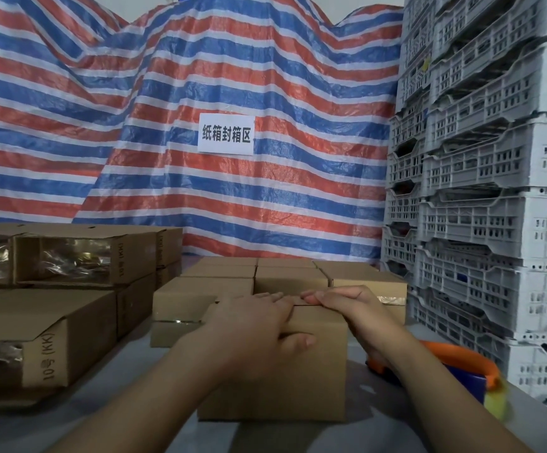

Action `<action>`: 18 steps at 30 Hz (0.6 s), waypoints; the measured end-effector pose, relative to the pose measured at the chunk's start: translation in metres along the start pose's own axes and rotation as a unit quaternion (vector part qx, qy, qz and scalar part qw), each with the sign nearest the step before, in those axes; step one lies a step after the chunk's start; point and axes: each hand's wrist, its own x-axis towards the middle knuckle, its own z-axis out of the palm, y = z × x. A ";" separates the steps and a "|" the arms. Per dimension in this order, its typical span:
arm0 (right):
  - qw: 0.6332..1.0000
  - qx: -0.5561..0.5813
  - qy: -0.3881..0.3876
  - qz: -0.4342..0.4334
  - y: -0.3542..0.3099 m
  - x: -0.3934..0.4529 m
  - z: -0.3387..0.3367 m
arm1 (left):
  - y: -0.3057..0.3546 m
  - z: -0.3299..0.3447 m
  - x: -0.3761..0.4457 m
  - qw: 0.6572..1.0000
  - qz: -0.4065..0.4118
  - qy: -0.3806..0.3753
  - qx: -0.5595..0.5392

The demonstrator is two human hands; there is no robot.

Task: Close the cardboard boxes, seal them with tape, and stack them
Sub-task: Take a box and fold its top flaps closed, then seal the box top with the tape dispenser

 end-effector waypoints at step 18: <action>0.688 -0.683 0.065 0.236 0.004 -0.047 -0.072 | -0.001 0.007 0.000 1.000 -0.003 0.017 0.007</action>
